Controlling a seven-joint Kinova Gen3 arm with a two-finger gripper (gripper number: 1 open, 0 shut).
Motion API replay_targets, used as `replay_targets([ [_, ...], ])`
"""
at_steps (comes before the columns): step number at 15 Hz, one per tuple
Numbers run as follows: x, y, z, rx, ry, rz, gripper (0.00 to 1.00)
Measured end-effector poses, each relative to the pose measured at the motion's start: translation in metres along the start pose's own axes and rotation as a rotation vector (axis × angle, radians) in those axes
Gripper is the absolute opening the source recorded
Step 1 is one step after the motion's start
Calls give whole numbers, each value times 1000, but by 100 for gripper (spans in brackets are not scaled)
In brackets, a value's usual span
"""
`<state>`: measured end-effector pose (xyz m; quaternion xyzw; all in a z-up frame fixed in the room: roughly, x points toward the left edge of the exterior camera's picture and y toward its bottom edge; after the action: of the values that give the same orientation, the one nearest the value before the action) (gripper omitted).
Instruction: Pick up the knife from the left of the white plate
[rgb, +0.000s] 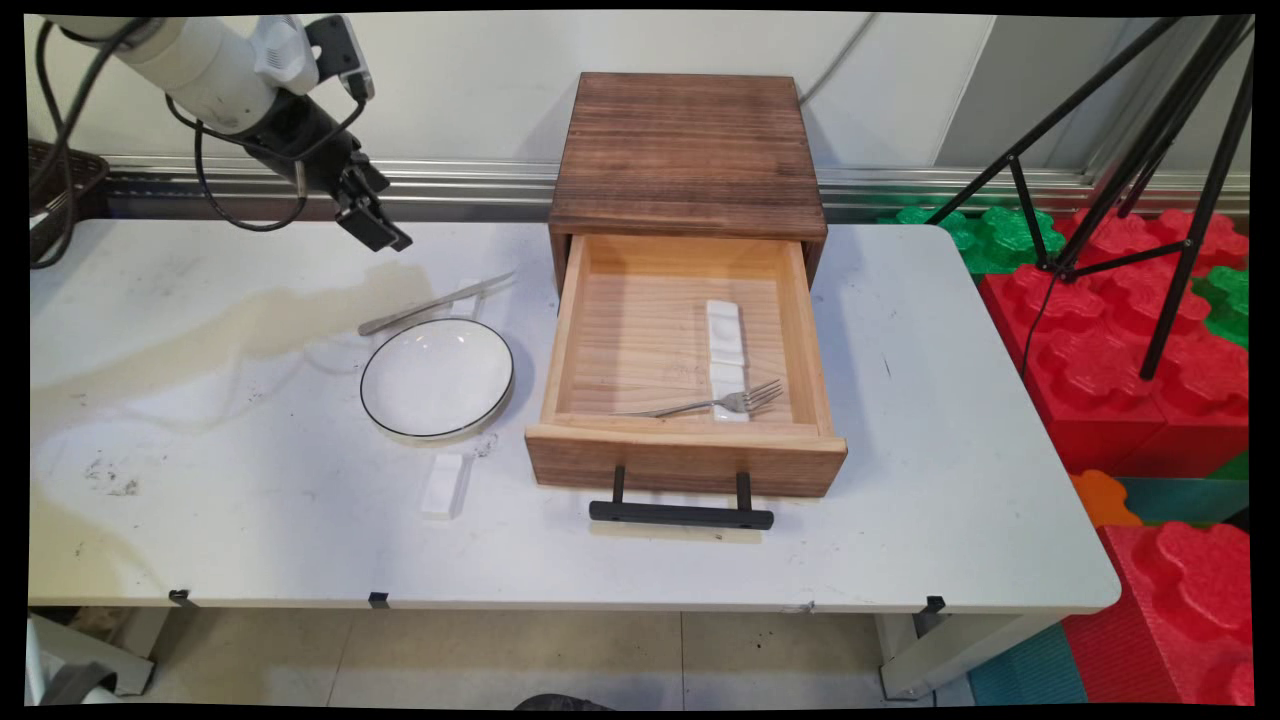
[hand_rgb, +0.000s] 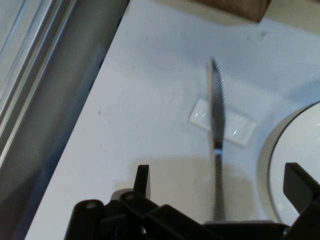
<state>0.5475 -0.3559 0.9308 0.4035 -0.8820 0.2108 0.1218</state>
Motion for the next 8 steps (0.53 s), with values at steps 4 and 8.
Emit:
replay_targets([
  [4,-1,-19,26,-7,-67,17,100],
  [8,4,-27,53,-49,-118,43,100],
])
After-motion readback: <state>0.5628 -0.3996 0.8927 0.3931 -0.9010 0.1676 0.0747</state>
